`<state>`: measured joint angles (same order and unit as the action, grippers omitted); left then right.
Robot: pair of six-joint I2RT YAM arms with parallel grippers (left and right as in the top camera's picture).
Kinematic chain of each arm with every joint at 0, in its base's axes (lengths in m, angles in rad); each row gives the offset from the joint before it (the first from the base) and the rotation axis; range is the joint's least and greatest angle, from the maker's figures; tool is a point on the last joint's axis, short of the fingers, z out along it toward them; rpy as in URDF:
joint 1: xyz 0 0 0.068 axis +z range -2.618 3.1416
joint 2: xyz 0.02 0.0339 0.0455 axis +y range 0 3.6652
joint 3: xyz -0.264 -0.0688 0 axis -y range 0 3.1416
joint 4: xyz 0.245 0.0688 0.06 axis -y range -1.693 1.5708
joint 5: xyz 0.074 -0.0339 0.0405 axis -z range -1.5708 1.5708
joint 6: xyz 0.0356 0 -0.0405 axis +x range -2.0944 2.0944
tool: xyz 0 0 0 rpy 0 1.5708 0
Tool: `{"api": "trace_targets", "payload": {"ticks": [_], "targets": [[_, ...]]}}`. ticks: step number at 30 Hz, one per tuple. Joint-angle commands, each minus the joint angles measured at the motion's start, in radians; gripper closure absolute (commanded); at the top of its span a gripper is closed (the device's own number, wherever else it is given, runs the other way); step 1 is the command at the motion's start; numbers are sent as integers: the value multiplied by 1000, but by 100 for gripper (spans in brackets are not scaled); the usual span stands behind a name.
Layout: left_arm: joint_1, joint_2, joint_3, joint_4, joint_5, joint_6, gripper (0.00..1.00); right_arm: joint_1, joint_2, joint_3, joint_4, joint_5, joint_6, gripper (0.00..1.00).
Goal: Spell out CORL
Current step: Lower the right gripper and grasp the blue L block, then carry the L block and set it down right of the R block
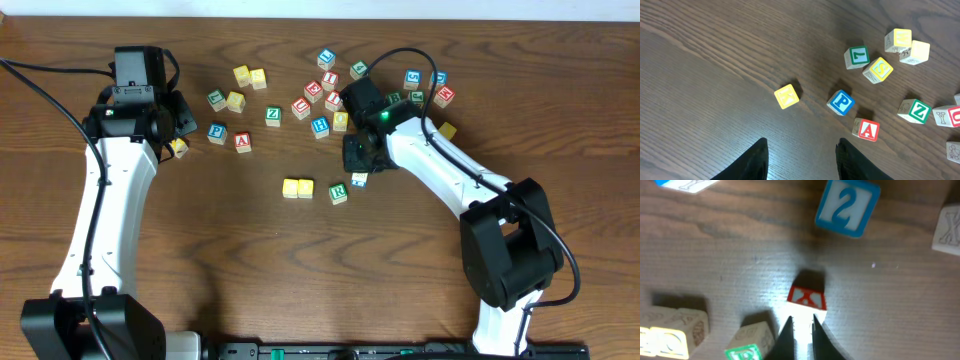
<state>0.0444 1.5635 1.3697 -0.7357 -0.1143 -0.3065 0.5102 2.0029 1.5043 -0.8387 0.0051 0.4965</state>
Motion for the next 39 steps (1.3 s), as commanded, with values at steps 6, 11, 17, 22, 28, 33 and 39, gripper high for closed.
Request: {"api": "trace_targets", "payload": {"ticks": [6,11,17,22,28,33,39], "targets": [[3,8,9,0,-2,-5,57,-8,55,10,27,10,-8,99],[3,8,9,0,-2,-5,57,-5,55,10,35,-35,-39,99],[3,8,9,0,-2,-5,57,-6,58,-3,35,-34,-42,99],[3,8,9,0,-2,-5,57,-8,58,-16,35,-6,-41,99],[3,8,9,0,-2,-5,57,-8,61,-16,40,29,-40,99],[3,8,9,0,-2,-5,57,-8,94,-16,58,34,-33,99],[3,8,9,1,-2,-5,57,-34,104,-16,66,10,-26,99]]}}
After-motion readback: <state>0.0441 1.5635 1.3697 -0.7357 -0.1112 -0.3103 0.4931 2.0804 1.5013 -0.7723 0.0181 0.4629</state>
